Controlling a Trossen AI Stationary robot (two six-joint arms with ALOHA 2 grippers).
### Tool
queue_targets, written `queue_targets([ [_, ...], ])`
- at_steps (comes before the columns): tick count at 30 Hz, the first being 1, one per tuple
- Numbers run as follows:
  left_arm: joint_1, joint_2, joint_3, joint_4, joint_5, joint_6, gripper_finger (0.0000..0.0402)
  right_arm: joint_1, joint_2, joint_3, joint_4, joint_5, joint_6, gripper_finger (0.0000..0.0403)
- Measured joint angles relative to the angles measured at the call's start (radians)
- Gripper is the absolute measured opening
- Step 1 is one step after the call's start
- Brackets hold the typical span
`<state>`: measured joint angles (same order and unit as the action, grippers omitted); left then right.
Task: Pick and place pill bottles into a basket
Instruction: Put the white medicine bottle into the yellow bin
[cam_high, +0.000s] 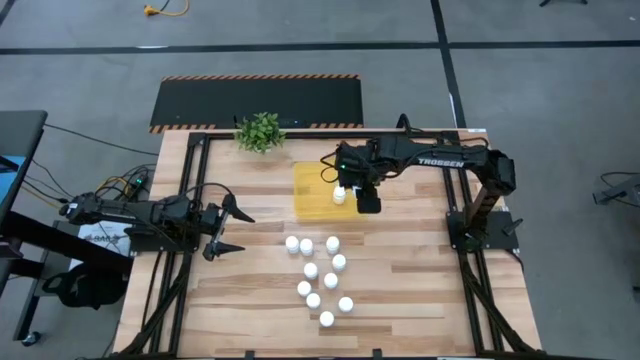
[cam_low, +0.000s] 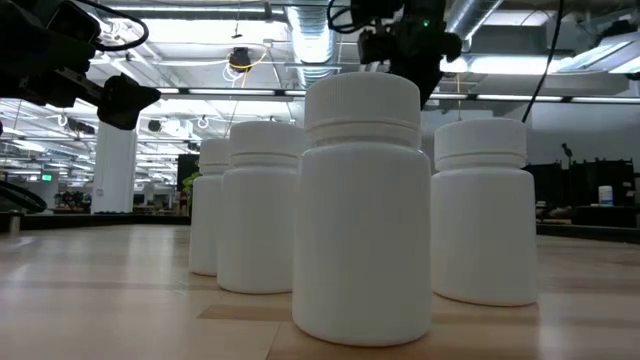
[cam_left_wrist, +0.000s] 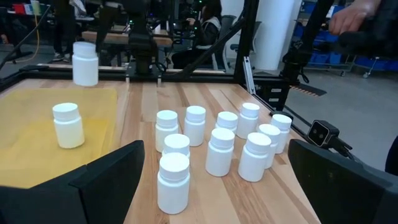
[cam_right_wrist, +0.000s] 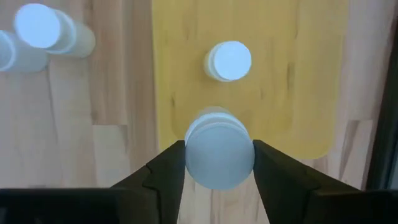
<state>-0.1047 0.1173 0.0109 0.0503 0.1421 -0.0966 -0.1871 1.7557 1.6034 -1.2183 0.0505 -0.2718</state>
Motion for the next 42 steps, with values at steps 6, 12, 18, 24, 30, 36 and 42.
queue_targets([
  [6, 0.0, 0.0, 0.0, 0.0, 0.0, 0.0, 0.0386, -0.029, 0.0, -0.048, 0.059, -0.001, 0.001, 0.0166],
  [12, 0.0, 0.0, 0.0, 0.0, 0.0, 0.006, 0.0386, -0.047, 0.0, -0.106, 0.106, -0.001, 0.0, 0.0156],
  [18, 0.0, 0.0, 0.0, 0.0, 0.0, 0.009, 0.0386, -0.059, 0.0, -0.179, 0.166, -0.001, 0.001, 0.0179],
  [24, 0.0, 0.0, 0.0, 0.0, 0.0, 0.004, 0.0386, -0.066, 0.0, -0.234, 0.24, -0.001, 0.001, 0.0161],
  [30, 0.0, 0.0, 0.0, 0.0, 0.0, 0.0, 0.0386, -0.071, 0.0, -0.271, 0.304, -0.003, 0.002, 0.0162],
  [36, 0.0, 0.0, 0.0, 0.0, 0.0, 0.003, 0.0386, -0.071, 0.0, -0.318, 0.359, -0.001, 0.01, 0.0182],
  [42, 0.0, 0.0, 0.0, 0.0, 0.0, 0.006, 0.0386, -0.071, 0.0, -0.329, 0.358, -0.001, 0.01, 0.0158],
])
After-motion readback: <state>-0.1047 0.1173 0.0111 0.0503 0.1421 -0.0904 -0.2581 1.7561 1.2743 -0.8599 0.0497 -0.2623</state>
